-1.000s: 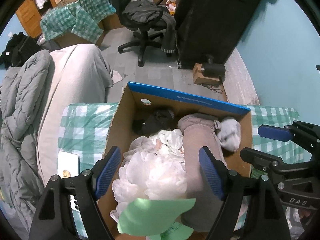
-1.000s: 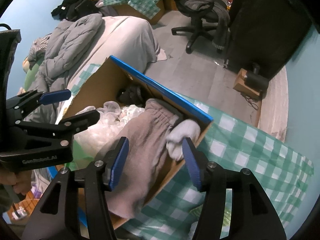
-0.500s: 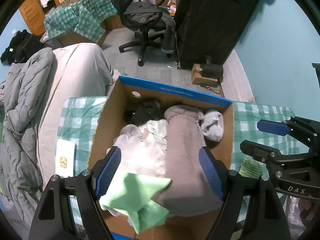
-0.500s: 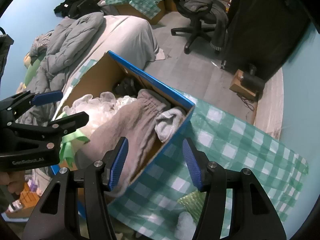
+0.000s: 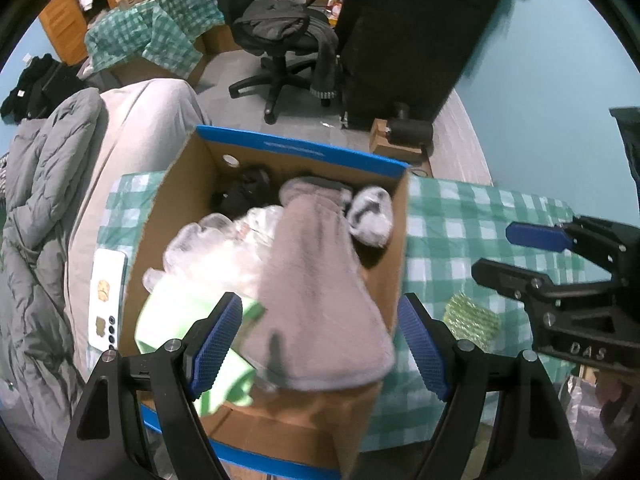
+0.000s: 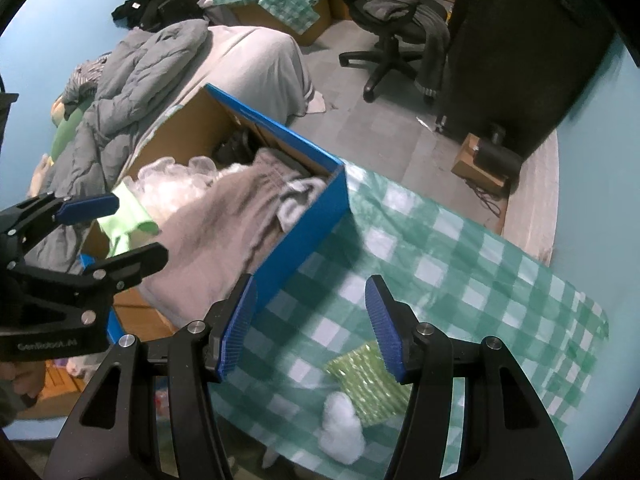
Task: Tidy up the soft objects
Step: 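Move the right tool to the green scrubber while the left tool approaches the white bag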
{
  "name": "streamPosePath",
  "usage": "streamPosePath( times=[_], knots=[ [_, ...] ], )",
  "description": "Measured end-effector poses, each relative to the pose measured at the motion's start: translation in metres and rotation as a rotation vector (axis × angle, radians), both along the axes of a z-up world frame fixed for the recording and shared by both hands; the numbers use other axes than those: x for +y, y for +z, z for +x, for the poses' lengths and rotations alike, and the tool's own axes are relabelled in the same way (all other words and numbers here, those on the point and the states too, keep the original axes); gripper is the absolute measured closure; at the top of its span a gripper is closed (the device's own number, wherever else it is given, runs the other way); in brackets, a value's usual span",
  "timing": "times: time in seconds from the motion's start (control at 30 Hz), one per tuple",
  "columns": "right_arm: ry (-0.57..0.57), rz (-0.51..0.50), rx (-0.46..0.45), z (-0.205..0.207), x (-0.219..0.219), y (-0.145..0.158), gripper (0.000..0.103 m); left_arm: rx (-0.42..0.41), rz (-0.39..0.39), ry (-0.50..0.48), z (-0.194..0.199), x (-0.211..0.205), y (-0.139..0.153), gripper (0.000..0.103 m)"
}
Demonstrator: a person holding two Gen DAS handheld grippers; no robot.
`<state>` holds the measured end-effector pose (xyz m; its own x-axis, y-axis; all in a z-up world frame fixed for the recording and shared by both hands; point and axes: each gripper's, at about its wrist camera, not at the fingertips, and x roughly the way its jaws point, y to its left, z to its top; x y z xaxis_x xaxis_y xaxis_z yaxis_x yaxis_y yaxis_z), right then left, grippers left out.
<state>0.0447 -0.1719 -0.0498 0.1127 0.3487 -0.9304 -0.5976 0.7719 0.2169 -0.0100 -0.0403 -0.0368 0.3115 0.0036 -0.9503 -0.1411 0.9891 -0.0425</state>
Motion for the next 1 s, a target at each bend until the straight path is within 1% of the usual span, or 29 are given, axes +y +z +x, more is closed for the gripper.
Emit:
streamPosePath(
  times=[0.23,0.37,0.47,0.57,0.7,0.87,1.0],
  knots=[
    [-0.016,-0.032,0.02,-0.005,-0.037,-0.011,0.046,0.012,-0.03,-0.016,-0.013,-0.032,0.0,0.022],
    [-0.028,-0.049,0.033,-0.009,-0.057,-0.019,0.046,0.026,-0.064,-0.011,-0.018,-0.048,-0.005,0.022],
    [-0.034,-0.061,0.05,-0.01,-0.07,-0.026,0.046,0.04,-0.068,-0.026,-0.02,-0.063,-0.009,0.022],
    [-0.03,-0.069,0.059,-0.014,-0.076,-0.032,0.046,0.053,-0.07,-0.037,-0.022,-0.073,-0.015,0.022],
    [-0.024,-0.076,0.075,-0.018,-0.084,-0.041,0.046,0.077,-0.088,-0.028,-0.025,-0.082,-0.024,0.022],
    [-0.009,-0.085,0.09,-0.023,-0.09,-0.053,0.046,0.104,-0.144,-0.007,-0.032,-0.093,-0.036,0.022],
    [0.003,-0.098,0.1,-0.026,-0.094,-0.064,0.045,0.129,-0.16,-0.007,-0.036,-0.104,-0.047,0.022]
  ],
)
